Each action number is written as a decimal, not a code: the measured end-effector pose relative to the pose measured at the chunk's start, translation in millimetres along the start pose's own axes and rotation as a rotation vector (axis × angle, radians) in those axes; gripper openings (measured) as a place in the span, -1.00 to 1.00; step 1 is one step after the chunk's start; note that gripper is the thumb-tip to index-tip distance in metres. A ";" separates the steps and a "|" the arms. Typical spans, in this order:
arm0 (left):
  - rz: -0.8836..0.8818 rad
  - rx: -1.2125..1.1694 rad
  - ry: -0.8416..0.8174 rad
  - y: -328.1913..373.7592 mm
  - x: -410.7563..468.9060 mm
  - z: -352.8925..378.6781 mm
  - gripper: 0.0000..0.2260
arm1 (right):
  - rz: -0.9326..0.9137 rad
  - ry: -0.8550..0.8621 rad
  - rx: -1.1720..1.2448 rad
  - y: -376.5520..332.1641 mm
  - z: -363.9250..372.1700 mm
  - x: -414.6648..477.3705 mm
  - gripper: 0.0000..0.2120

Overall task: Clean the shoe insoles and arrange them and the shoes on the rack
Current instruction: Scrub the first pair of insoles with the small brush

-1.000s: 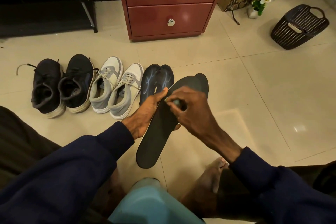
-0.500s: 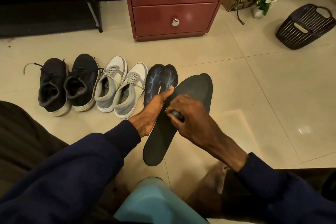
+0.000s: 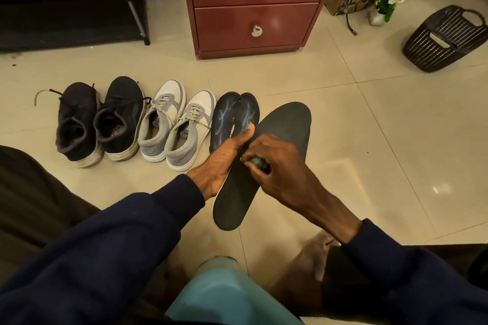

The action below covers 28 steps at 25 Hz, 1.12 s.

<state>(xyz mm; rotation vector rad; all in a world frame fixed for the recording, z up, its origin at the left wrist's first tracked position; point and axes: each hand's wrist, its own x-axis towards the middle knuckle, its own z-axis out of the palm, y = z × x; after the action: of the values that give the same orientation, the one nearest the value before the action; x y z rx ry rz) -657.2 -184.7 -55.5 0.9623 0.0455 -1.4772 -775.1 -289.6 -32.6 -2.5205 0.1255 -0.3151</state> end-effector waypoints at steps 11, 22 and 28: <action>-0.065 -0.045 -0.016 -2.7 3.5 -3.7 -0.67 | 0.008 -0.087 0.060 -11.8 -3.9 3.3 -0.87; 0.026 -0.114 0.005 -1.4 8.2 -10.1 -0.62 | 0.103 -0.278 0.239 -26.2 -14.3 3.7 -0.89; 0.092 -0.132 -0.046 5.7 8.0 -3.9 -0.54 | 0.098 0.120 -0.083 0.2 -19.3 10.7 -0.90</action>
<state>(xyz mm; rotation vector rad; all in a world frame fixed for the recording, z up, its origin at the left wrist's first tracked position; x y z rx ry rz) -649.1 -190.0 -59.7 0.8129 0.0634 -1.3932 -769.6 -302.0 -15.2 -2.5665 0.3147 -0.4296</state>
